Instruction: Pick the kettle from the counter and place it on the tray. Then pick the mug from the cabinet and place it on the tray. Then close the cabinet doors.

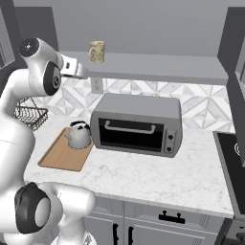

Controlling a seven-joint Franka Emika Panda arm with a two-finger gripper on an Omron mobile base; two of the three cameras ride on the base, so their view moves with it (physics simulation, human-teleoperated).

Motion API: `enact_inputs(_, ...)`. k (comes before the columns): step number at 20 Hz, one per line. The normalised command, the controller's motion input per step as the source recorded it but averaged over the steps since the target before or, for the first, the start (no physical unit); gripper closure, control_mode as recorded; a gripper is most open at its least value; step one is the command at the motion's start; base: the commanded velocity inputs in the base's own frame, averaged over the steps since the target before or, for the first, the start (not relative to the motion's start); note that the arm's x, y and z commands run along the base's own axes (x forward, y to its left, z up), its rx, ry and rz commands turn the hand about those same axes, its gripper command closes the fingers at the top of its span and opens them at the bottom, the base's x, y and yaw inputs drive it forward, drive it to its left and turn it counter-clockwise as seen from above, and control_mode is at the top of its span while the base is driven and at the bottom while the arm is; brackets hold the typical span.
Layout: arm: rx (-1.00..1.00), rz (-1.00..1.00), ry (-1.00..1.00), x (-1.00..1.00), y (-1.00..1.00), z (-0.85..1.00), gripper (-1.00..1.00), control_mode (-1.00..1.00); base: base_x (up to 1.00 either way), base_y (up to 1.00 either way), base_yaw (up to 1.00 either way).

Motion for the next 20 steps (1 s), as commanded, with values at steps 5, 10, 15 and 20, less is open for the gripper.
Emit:
enact_inputs(5, -0.04, 0.0, -0.06, 0.08, -0.02, 0.56, -1.0, -1.0, 0.0, 0.0, 0.0)
enact_inputs(10, -0.01, 0.0, 0.03, 0.08, -0.04, 0.63, -1.0, -1.0, 0.0, 0.0, 0.0)
enact_inputs(15, 0.0, 0.0, -0.01, 0.3, -0.18, 0.23, -1.0, -1.0, 0.0, 0.0, 0.0)
enact_inputs(20, 0.0, 0.0, -0.03, 0.31, -0.08, -0.02, -1.0, -1.0, 0.0, 0.0, 0.0)
